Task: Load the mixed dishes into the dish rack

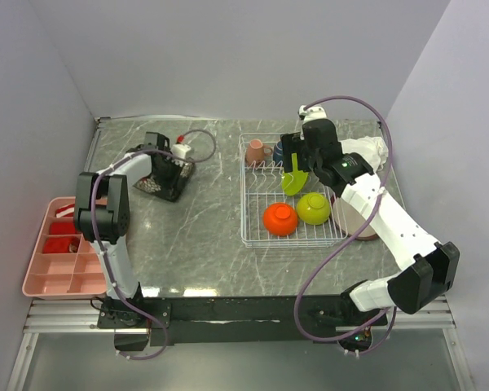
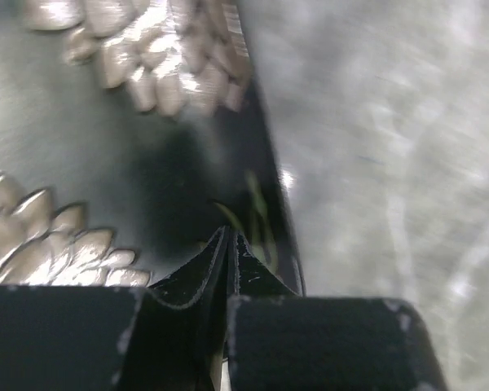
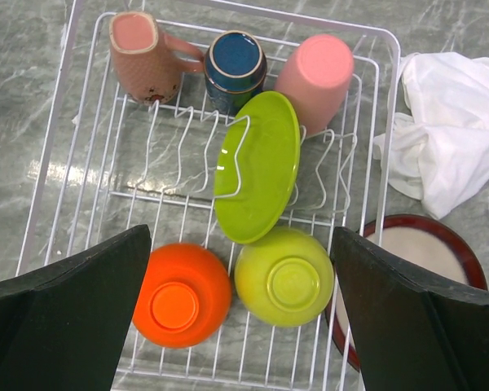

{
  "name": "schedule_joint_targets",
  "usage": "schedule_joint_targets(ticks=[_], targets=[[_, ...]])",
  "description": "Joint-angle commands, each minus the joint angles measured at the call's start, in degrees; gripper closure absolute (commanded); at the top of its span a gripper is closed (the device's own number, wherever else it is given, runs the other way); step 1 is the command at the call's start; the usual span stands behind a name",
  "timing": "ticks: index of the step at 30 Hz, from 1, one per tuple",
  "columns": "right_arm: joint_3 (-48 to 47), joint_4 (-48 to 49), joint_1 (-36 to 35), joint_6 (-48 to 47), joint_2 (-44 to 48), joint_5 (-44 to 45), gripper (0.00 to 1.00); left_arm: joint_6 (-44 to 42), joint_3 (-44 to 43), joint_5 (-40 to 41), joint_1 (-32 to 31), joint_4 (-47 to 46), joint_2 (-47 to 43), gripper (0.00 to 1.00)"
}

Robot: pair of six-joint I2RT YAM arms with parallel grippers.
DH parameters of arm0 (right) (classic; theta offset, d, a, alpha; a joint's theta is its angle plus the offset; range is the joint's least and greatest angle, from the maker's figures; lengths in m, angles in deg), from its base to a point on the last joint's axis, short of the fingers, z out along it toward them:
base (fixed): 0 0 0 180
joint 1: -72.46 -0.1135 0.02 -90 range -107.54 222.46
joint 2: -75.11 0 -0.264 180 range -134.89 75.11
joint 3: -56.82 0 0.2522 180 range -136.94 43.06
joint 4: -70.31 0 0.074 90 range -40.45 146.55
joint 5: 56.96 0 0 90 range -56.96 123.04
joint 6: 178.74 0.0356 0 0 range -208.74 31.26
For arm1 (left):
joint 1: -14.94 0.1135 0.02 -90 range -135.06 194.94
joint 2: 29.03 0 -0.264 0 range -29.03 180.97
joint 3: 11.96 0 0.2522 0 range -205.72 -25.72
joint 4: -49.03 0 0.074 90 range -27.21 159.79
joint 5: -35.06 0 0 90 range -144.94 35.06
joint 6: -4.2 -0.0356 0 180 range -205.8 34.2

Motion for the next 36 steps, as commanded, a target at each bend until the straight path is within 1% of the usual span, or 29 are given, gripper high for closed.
schedule_joint_targets(ticks=[1,5,8,9,11,14,16,25,26,28,29,31,32,34,35,36], targets=[[-1.4,1.5,0.2,-0.4,0.1,-0.8,0.00,-0.1,6.6,-4.2,-3.2,9.3,-2.0,0.92],[-1.2,1.5,0.2,-0.6,0.0,-1.2,0.00,0.2,12.1,-4.2,-4.1,10.2,-6.4,0.91],[-0.7,2.0,0.2,-0.9,0.3,-0.8,0.00,0.6,16.5,-4.7,-4.1,9.9,-11.5,0.92],[-0.6,2.1,0.1,-1.1,0.3,-0.7,0.00,1.2,17.5,-5.3,-4.1,9.5,-14.0,0.92],[-0.4,2.2,0.2,-1.1,0.5,-0.6,0.00,1.8,18.8,-6.3,-4.1,9.6,-16.2,0.93],[-0.4,2.3,0.1,-1.2,0.1,-0.8,0.00,2.9,19.0,-7.6,-4.2,9.8,-18.7,0.92],[-0.6,2.4,0.2,-1.2,-0.2,-0.9,0.00,3.0,19.1,-6.8,-4.3,8.4,-20.0,0.92],[0.0,2.4,0.2,-1.2,-0.1,-1.3,0.00,4.2,15.2,-5.0,-4.2,6.9,-19.8,0.89],[0.3,2.6,0.1,-1.3,0.2,-1.3,0.00,5.4,13.8,-4.8,-4.2,6.6,-20.5,0.77],[1.1,2.7,0.3,-1.0,0.7,-1.2,0.00,6.5,11.9,-4.0,-4.1,5.8,-22.8,0.65],[1.2,2.8,0.3,-0.4,1.0,-1.5,0.00,7.0,9.8,-3.1,-3.6,5.1,-23.5,0.49],[1.4,2.8,0.2,0.2,1.5,-3.0,0.00,7.5,7.9,-1.5,-2.8,3.7,-24.5,0.34],[1.5,2.8,0.3,0.7,1.6,-4.1,0.00,7.4,5.9,-0.9,-1.4,3.4,-24.4,0.26],[1.9,2.8,0.4,0.9,2.0,-6.8,0.00,5.5,3.6,-0.2,0.4,3.5,-22.3,0.24],[1.9,2.9,0.3,1.0,2.1,-7.7,0.00,4.2,1.1,0.1,2.5,4.0,-21.2,0.23],[2.0,2.9,0.3,1.0,2.3,-8.6,0.00,3.6,-0.4,-0.2,3.6,5.5,-18.6,0.23]])
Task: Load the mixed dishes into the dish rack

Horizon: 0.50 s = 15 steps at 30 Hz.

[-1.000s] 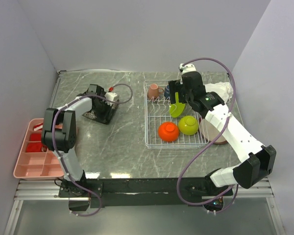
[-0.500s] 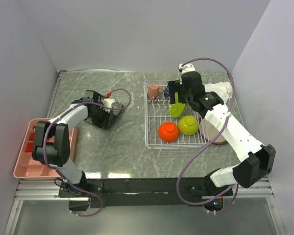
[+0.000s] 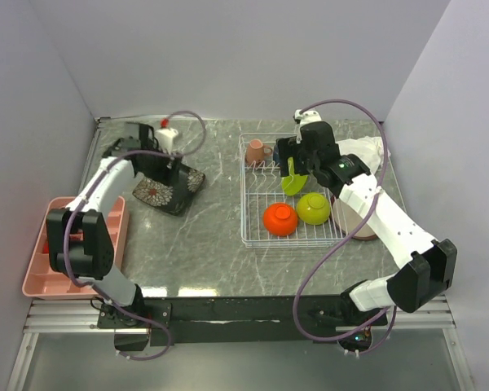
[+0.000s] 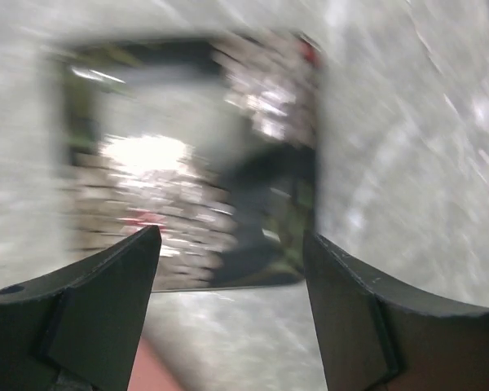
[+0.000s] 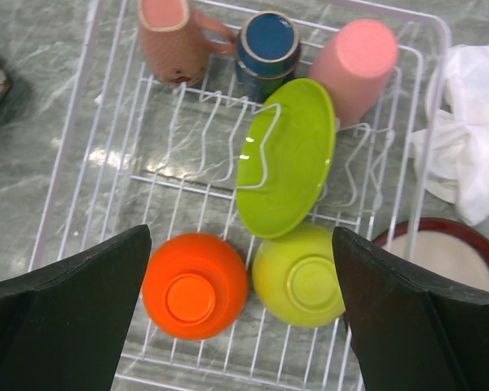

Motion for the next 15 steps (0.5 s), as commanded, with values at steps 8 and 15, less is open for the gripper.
schedule_joint_targets(ticks=[8,15], targets=[[-0.9,2.3,1.6,0.6,4.0,-21.6,0.00,-3.8,-15.1,-3.9,15.1,1.3,13.4,0.23],[-0.5,2.2,1.5,0.8,3.9,-22.9,0.00,-3.9,-15.3,-5.7,16.0,-0.2,18.7,0.24]])
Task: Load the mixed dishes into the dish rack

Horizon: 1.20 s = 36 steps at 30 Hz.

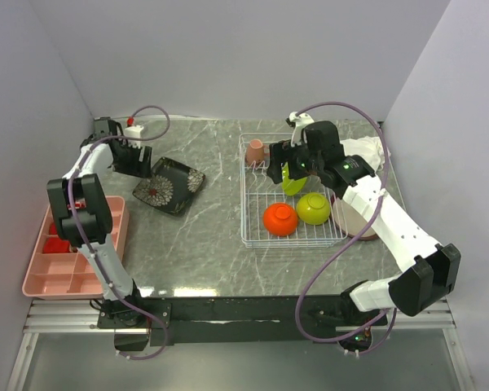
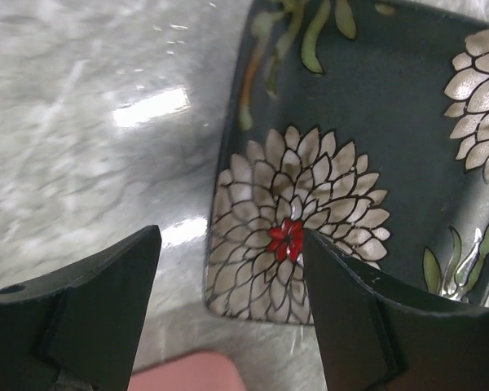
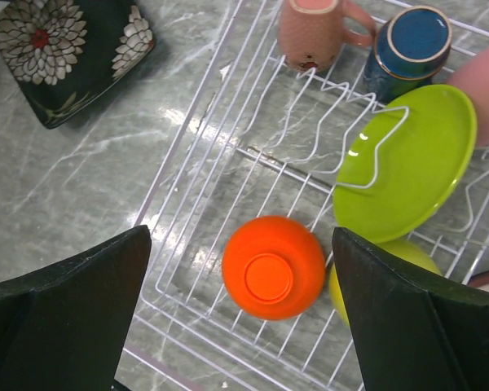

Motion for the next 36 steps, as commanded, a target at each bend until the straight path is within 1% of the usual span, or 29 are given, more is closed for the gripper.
schedule_joint_targets(ticks=[1,8,11,12,14,15,16,19,24,25,28,29,30,33,36], targets=[[-1.1,2.2,0.4,0.0,2.3,-2.4,0.00,-1.2,-1.6,-3.3,-0.4,-0.8,1.2,0.25],[-1.6,2.4,0.4,0.0,1.6,-2.2,0.00,-1.7,-3.6,-2.5,-0.2,-2.3,6.8,0.24],[-1.7,2.6,0.4,-0.1,1.2,-2.2,0.00,-2.3,-6.1,-4.4,0.2,-2.1,9.7,0.25],[-1.7,2.6,0.4,-0.1,1.2,-2.4,0.00,-2.5,-8.4,-7.2,0.4,-0.4,10.7,0.26],[-1.8,2.4,0.4,0.1,0.9,-3.4,0.00,-3.7,-11.2,-10.7,1.0,2.2,13.9,0.36],[-1.7,2.5,0.4,0.7,0.9,-4.0,0.00,-4.1,-14.2,-14.8,1.3,3.7,15.0,0.42],[-1.6,2.5,0.4,0.9,0.8,-4.7,0.00,-5.9,-15.6,-16.6,1.5,7.6,17.2,0.56],[-1.5,2.1,0.4,2.4,0.2,-7.4,0.00,-7.5,-18.8,-20.6,1.5,12.2,20.6,0.77],[-2.3,2.4,0.4,5.2,-2.0,-10.4,0.00,-9.9,-20.3,-25.5,1.6,18.2,22.9,0.93],[-2.4,2.3,0.4,5.3,-2.2,-10.6,0.00,-11.1,-20.1,-26.1,1.6,19.0,22.7,0.99],[-3.4,2.4,0.4,5.9,-3.3,-11.3,0.00,-13.1,-19.6,-29.4,2.2,22.6,21.5,0.99],[-3.8,2.3,0.4,6.1,-3.9,-11.5,0.00,-13.3,-20.1,-33.2,2.6,24.0,21.2,0.99],[-4.6,2.4,0.4,6.8,-4.2,-11.9,0.00,-13.1,-21.0,-35.1,3.1,26.6,21.0,0.99],[-6.4,2.9,0.4,8.9,-6.1,-14.1,0.00,-13.2,-21.8,-42.1,5.0,30.3,19.5,0.99],[-8.6,3.1,0.3,9.9,-7.9,-16.2,0.00,-13.2,-19.9,-45.9,6.0,30.7,16.5,0.99]])
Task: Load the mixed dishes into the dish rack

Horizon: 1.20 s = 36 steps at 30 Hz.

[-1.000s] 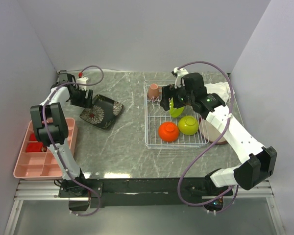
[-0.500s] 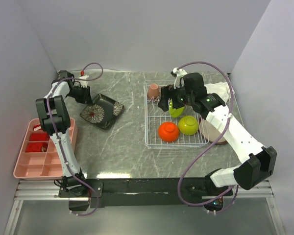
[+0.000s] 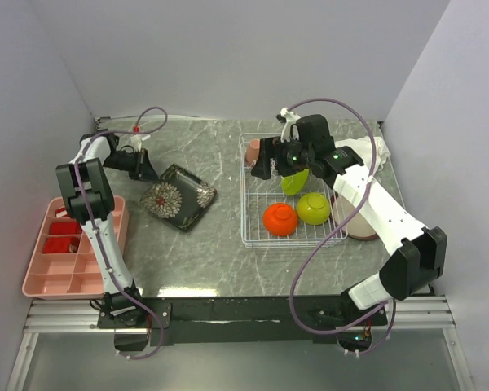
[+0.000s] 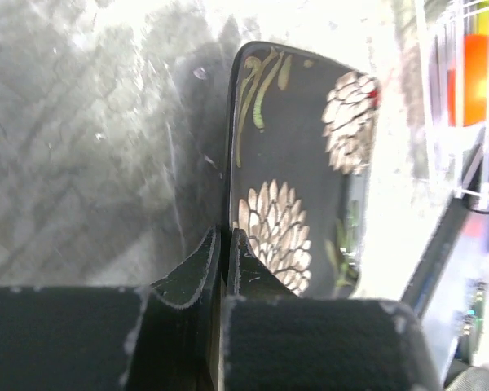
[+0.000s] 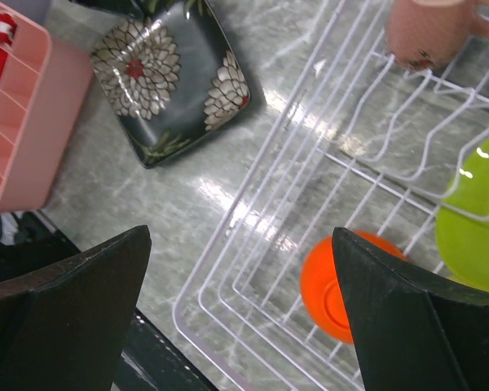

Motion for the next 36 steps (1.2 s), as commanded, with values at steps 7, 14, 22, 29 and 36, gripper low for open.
schedule_joint_targets(ticks=[7,14,22,29,36], targets=[[-7.9,2.4,0.0,3.9,-5.3,-5.1,0.00,-2.3,3.4,-13.7,2.2,5.8,-10.1,0.99],[-7.3,2.2,-0.3,3.9,-5.1,-5.0,0.00,6.5,14.7,0.2,1.0,-13.5,-16.7,0.99],[-6.2,1.9,-0.3,2.9,-3.5,-3.7,0.00,4.9,11.1,4.2,0.1,-11.9,-9.9,0.99],[-4.4,2.2,-0.7,2.9,-2.9,-3.5,0.00,1.3,8.2,9.4,-1.6,-8.7,-5.8,0.65],[-4.7,2.3,-0.8,2.6,-3.4,-3.3,0.00,-4.5,2.3,11.5,-2.4,-0.4,1.4,0.49]])
